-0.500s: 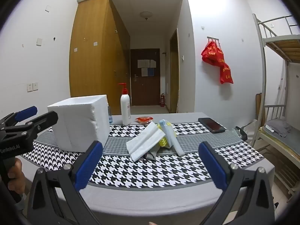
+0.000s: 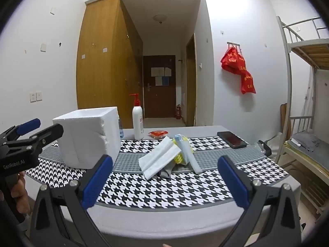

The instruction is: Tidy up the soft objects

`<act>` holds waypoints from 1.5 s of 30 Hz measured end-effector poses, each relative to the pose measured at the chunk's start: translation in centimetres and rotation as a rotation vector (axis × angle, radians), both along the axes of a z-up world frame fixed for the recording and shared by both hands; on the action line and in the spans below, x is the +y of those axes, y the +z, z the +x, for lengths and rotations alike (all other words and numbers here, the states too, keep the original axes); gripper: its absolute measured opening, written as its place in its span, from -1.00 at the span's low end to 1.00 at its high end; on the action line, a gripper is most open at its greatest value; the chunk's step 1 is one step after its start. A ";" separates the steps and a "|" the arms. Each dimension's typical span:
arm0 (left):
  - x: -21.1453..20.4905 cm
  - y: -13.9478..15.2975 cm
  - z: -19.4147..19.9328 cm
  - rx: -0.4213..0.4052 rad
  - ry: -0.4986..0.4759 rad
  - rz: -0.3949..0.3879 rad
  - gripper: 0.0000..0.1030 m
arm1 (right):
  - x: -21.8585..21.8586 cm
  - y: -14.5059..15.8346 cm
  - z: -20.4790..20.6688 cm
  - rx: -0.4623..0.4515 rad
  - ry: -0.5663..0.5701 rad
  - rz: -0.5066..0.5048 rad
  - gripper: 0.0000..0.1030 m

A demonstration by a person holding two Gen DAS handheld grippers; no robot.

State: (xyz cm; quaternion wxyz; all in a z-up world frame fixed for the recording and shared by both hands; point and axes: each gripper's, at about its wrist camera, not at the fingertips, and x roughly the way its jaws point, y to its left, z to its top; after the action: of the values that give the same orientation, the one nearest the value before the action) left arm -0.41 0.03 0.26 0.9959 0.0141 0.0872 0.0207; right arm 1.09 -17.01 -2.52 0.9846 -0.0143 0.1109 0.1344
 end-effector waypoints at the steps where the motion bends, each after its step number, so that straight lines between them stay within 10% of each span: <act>1: 0.0 0.0 -0.1 -0.005 0.002 -0.002 0.98 | 0.0 0.0 -0.1 0.000 0.000 0.000 1.00; 45: 0.0 -0.1 0.7 0.038 -0.018 -0.007 0.98 | -0.1 0.3 0.1 0.010 0.009 -0.002 1.00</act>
State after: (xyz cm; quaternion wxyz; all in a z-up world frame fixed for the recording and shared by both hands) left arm 0.27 -0.01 0.21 0.9942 0.0120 0.1060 0.0110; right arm 1.20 -17.14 -2.18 0.9834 -0.0150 0.1159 0.1387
